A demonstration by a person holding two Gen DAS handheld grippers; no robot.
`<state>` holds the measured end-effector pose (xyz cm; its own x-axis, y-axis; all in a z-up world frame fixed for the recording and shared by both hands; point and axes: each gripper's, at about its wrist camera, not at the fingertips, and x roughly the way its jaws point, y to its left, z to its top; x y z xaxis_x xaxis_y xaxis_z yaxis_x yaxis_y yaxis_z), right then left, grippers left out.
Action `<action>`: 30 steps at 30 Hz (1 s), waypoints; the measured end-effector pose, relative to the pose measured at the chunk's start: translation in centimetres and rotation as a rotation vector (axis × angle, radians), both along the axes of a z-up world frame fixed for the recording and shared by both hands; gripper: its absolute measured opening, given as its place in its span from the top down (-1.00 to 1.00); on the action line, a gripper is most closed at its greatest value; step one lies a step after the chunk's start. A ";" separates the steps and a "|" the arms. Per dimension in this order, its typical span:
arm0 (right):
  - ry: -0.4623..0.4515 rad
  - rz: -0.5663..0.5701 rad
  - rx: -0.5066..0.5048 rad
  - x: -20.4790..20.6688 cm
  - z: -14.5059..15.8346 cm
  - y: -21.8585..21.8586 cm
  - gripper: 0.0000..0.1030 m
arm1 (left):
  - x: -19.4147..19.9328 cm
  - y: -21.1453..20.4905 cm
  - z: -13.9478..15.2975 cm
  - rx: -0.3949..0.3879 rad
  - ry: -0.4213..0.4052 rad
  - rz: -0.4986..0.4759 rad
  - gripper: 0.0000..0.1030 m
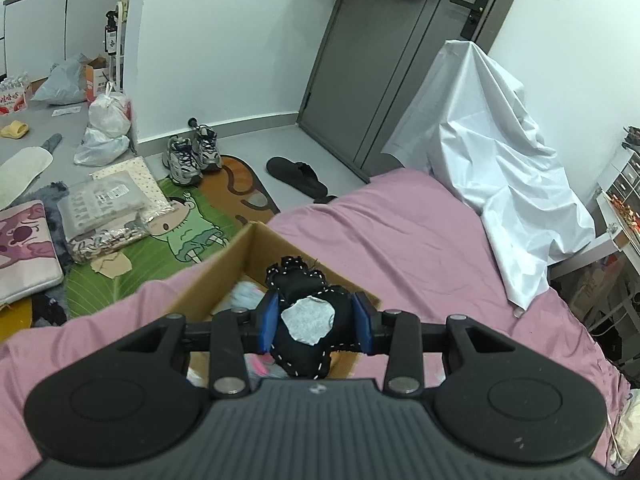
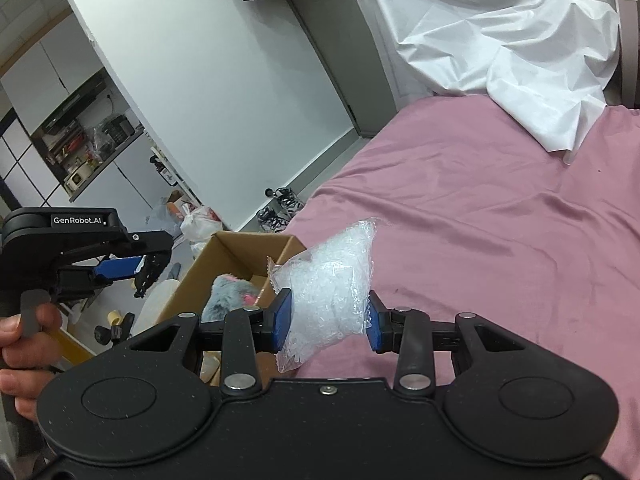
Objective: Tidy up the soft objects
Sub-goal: 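Carry the black plush with the left gripper and the clear bag with the right over the box, then open both grippers to drop the black plush and clear bag into the box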
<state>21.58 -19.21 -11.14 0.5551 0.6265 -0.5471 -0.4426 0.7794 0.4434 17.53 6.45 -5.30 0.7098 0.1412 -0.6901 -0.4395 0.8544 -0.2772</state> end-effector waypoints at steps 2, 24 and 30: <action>-0.007 -0.002 0.000 -0.1 0.2 0.5 0.29 | -0.3 0.8 -0.1 -0.003 -0.001 0.009 0.25; -0.022 -0.022 -0.052 -1.0 1.7 7.2 0.28 | -1.7 8.1 -5.3 -0.218 0.067 0.043 0.19; -0.030 -0.012 -0.071 -0.5 2.1 9.5 0.28 | -1.6 9.2 -5.8 -0.299 0.091 0.044 0.01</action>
<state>21.09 -9.69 -9.03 0.5791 0.5797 -0.5732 -0.4449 0.8139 0.3736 15.95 15.67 -11.05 0.6413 -0.0483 -0.7658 -0.5090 0.7200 -0.4717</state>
